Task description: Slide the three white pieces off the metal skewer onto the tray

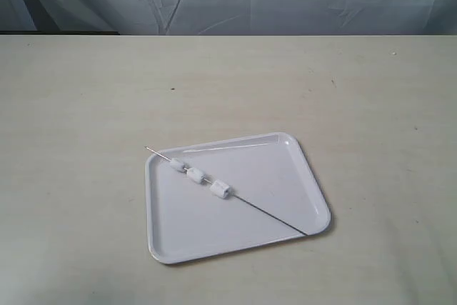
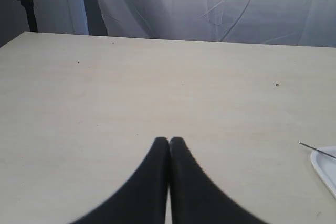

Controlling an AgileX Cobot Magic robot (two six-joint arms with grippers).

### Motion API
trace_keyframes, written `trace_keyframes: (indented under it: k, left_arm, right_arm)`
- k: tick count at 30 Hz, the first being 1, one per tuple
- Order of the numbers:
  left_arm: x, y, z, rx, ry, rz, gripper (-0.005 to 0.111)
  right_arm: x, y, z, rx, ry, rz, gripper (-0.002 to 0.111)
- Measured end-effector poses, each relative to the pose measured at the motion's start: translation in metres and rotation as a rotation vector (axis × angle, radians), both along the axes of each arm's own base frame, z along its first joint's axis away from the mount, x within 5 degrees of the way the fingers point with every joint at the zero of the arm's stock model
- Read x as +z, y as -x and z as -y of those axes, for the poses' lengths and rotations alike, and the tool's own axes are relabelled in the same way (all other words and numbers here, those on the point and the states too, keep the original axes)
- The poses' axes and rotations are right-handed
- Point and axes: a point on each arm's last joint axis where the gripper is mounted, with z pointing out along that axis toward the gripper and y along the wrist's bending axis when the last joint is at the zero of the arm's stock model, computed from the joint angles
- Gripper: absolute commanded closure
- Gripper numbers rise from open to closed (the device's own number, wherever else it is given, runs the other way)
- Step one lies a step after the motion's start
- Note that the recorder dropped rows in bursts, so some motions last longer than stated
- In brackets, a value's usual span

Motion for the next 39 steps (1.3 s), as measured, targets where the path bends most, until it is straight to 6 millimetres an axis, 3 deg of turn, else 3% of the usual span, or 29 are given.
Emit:
trace_keyframes:
  k: [22,26,39]
  left_arm:
    - [0.0,0.0,0.0,0.0,0.0,0.0,0.107]
    - [0.0,0.0,-0.002,0.006,-0.069,0.001,0.107]
    - [0.047,0.001,0.0,0.0,-0.013,0.522,0.107]
  right_arm:
    - [0.0,0.0,0.0,0.0,0.002,0.0,0.058]
    - [0.001,0.0,0.0,-0.001,0.002,0.016,0.058]
    - [0.056,0.007,0.002,-0.023,-0.003,0.629,0.058]
